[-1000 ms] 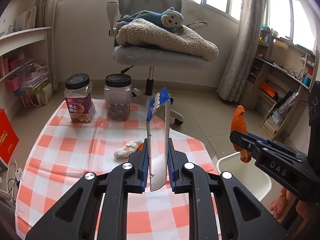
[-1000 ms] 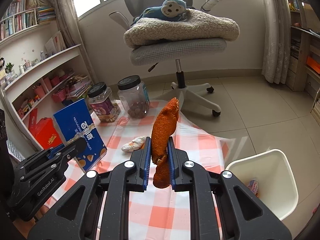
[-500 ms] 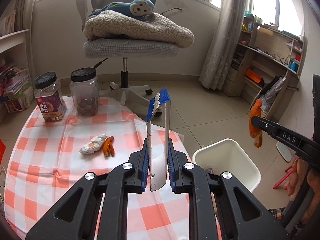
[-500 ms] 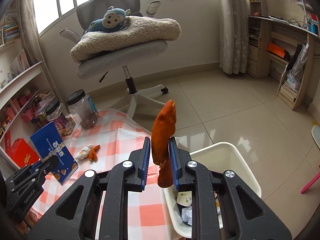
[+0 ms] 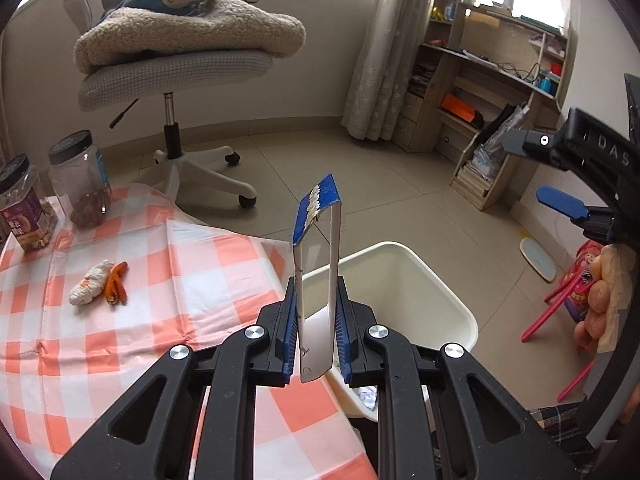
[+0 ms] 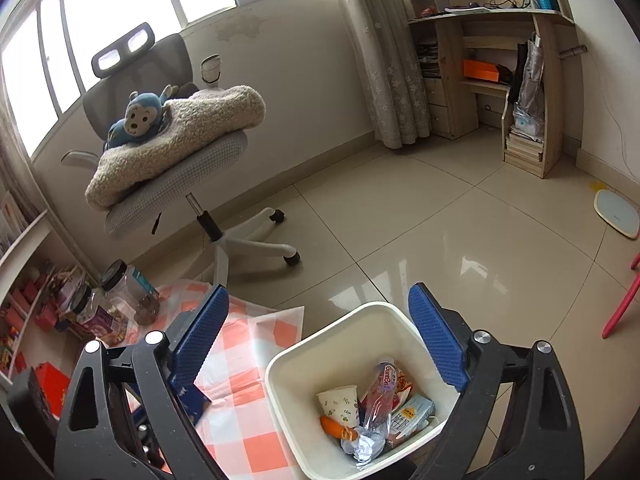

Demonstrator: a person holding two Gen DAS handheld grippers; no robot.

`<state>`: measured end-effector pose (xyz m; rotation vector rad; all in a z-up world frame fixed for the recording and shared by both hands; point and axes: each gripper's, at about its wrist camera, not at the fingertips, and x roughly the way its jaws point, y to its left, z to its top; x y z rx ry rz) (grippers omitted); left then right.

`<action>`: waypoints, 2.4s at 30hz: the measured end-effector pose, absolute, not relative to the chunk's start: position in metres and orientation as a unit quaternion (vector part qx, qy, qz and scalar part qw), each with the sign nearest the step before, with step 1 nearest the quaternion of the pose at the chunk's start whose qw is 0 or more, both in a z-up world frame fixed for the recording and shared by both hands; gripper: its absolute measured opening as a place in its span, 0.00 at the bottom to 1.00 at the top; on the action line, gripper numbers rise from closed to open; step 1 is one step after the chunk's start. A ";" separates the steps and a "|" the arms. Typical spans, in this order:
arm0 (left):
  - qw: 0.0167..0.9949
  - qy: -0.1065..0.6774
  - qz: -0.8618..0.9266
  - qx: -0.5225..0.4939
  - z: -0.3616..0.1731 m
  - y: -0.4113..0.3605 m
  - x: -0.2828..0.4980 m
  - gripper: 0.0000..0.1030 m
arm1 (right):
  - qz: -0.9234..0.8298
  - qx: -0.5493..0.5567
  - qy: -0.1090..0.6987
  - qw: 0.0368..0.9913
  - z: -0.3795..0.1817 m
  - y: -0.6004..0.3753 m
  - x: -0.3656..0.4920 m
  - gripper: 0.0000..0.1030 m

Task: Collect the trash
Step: 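Carry the peel and box over the white bin and open both tools, then grasp the remaining orange peel on the tablecloth with the left tool, then grasp the crumpled white tissue with the right tool while the left tool holds the peel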

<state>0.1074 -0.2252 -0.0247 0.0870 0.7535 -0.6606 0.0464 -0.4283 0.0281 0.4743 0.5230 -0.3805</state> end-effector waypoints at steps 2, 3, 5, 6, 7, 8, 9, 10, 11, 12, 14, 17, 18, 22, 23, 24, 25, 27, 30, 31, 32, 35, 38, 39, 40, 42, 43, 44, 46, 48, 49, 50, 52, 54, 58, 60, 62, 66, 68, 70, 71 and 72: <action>0.870 0.369 -0.325 0.044 -0.028 -0.240 0.105 0.17 | -0.188 0.243 0.248 0.919 0.030 -0.436 0.042 0.86; 0.867 0.371 -0.329 0.046 -0.029 -0.247 0.104 0.17 | -0.190 0.247 0.244 0.918 0.031 -0.440 0.040 0.87; 0.862 0.376 -0.336 0.046 -0.031 -0.259 0.104 0.17 | -0.195 0.255 0.238 0.917 0.033 -0.446 0.036 0.88; 0.860 0.379 -0.339 0.045 -0.032 -0.265 0.104 0.17 | -0.196 0.258 0.236 0.916 0.033 -0.448 0.035 0.88; 0.857 0.383 -0.343 0.043 -0.033 -0.271 0.104 0.17 | -0.198 0.261 0.235 0.915 0.033 -0.451 0.034 0.88; 0.852 0.387 -0.349 0.042 -0.035 -0.277 0.105 0.17 | -0.199 0.264 0.234 0.914 0.033 -0.453 0.033 0.88; 0.847 0.392 -0.356 0.043 -0.037 -0.281 0.105 0.21 | -0.200 0.266 0.234 0.913 0.033 -0.454 0.033 0.89; 0.843 0.397 -0.361 0.046 -0.039 -0.286 0.106 0.37 | -0.202 0.268 0.233 0.913 0.033 -0.456 0.033 0.90; 0.842 0.399 -0.360 0.047 -0.041 -0.288 0.106 0.46 | -0.204 0.270 0.232 0.912 0.033 -0.458 0.031 0.90; 0.842 0.399 -0.359 0.045 -0.042 -0.288 0.107 0.60 | -0.205 0.272 0.231 0.911 0.033 -0.459 0.031 0.91; 0.843 0.401 -0.355 0.046 -0.044 -0.282 0.111 0.66 | -0.205 0.276 0.231 0.910 0.033 -0.459 0.031 0.91; 0.849 0.404 -0.335 0.061 -0.048 -0.264 0.123 0.70 | -0.204 0.275 0.238 0.909 0.030 -0.456 0.036 0.93; 0.853 0.403 -0.324 0.071 -0.049 -0.256 0.128 0.71 | -0.201 0.273 0.244 0.908 0.029 -0.453 0.039 0.93; 0.867 0.415 -0.251 0.116 -0.067 -0.215 0.164 0.73 | -0.187 0.258 0.268 0.909 0.025 -0.438 0.054 0.93; 0.867 0.425 -0.234 0.111 -0.073 -0.201 0.176 0.73 | -0.184 0.252 0.273 0.910 0.025 -0.433 0.058 0.93; 0.868 0.434 -0.221 0.101 -0.077 -0.186 0.187 0.73 | -0.180 0.247 0.278 0.911 0.024 -0.428 0.061 0.93; 0.868 0.442 -0.209 0.089 -0.083 -0.172 0.199 0.73 | -0.175 0.243 0.282 0.911 0.024 -0.423 0.065 0.93; 0.865 0.461 -0.188 0.070 -0.094 -0.146 0.220 0.73 | -0.163 0.237 0.295 0.911 0.022 -0.413 0.074 0.93; 0.857 0.487 -0.156 0.063 -0.113 -0.118 0.248 0.73 | -0.147 0.225 0.313 0.911 0.019 -0.397 0.088 0.93; 0.851 0.499 -0.151 0.062 -0.121 -0.111 0.257 0.73 | -0.143 0.221 0.319 0.911 0.019 -0.393 0.092 0.93; 0.847 0.508 -0.145 0.059 -0.128 -0.106 0.264 0.72 | -0.141 0.216 0.324 0.910 0.018 -0.389 0.096 0.93; 0.836 0.528 -0.141 0.055 -0.147 -0.098 0.282 0.72 | -0.133 0.207 0.337 0.909 0.015 -0.379 0.104 0.93; 0.832 0.535 -0.134 0.055 -0.159 -0.098 0.297 0.70 | -0.126 0.195 0.349 0.908 0.013 -0.370 0.113 0.93; 0.832 0.535 -0.134 0.051 -0.161 -0.100 0.301 0.68 | -0.126 0.190 0.353 0.907 0.012 -0.368 0.115 0.93; 0.835 0.532 -0.132 0.051 -0.162 -0.102 0.305 0.68 | -0.127 0.187 0.356 0.907 0.011 -0.366 0.117 0.93; 0.839 0.524 -0.133 0.057 -0.161 -0.108 0.312 0.62 | -0.126 0.183 0.363 0.905 0.009 -0.363 0.122 0.93; 0.841 0.521 -0.132 0.065 -0.161 -0.111 0.315 0.54 | -0.126 0.183 0.366 0.904 0.007 -0.361 0.124 0.93; 0.842 0.517 -0.133 0.077 -0.161 -0.115 0.316 0.48 | -0.125 0.183 0.370 0.902 0.006 -0.360 0.126 0.93; 0.842 0.515 -0.134 0.091 -0.159 -0.119 0.314 0.26 | -0.122 0.182 0.376 0.900 0.004 -0.356 0.130 0.93; 0.839 0.519 -0.139 0.093 -0.159 -0.117 0.308 0.24 | -0.118 0.182 0.379 0.900 0.004 -0.351 0.133 0.93; 0.836 0.520 -0.143 0.098 -0.158 -0.114 0.302 0.23 | -0.116 0.181 0.379 0.900 0.004 -0.348 0.135 0.93; 0.834 0.522 -0.145 0.102 -0.158 -0.111 0.296 0.23 | -0.113 0.181 0.379 0.900 0.004 -0.344 0.136 0.93; 0.831 0.526 -0.147 0.106 -0.155 -0.100 0.282 0.22 | -0.108 0.181 0.380 0.901 0.005 -0.337 0.140 0.93; 0.831 0.528 -0.145 0.098 -0.148 -0.083 0.266 0.22 | -0.102 0.182 0.381 0.901 0.004 -0.329 0.144 0.93; 0.838 0.527 -0.128 0.059 -0.122 -0.039 0.237 0.22 | -0.087 0.182 0.394 0.897 -0.004 -0.306 0.159 0.93; 0.847 0.517 -0.114 0.037 -0.101 -0.014 0.224 0.22 | -0.073 0.181 0.409 0.891 -0.012 -0.290 0.170 0.93; 0.859 0.500 -0.111 0.014 -0.079 0.007 0.213 0.22 | -0.055 0.176 0.426 0.886 -0.022 -0.267 0.183 0.93; 0.886 0.454 -0.092 -0.026 -0.037 0.047 0.188 0.22 | -0.021 0.147 0.449 0.881 -0.043 -0.211 0.209 0.93; 0.903 0.421 -0.075 -0.042 -0.019 0.064 0.181 0.22 | -0.010 0.130 0.462 0.878 -0.057 -0.183 0.225 0.93; 0.914 0.397 -0.063 -0.053 -0.007 0.078 0.177 0.23 | -0.001 0.123 0.483 0.867 -0.074 -0.157 0.242 0.93; 0.918 0.389 -0.060 -0.054 -0.002 0.083 0.177 0.23 | 0.002 0.128 0.492 0.861 -0.082 -0.147 0.249 0.93; 0.921 0.382 -0.056 -0.052 0.003 0.089 0.177 0.23 | 0.004 0.138 0.500 0.855 -0.090 -0.137 0.258 0.93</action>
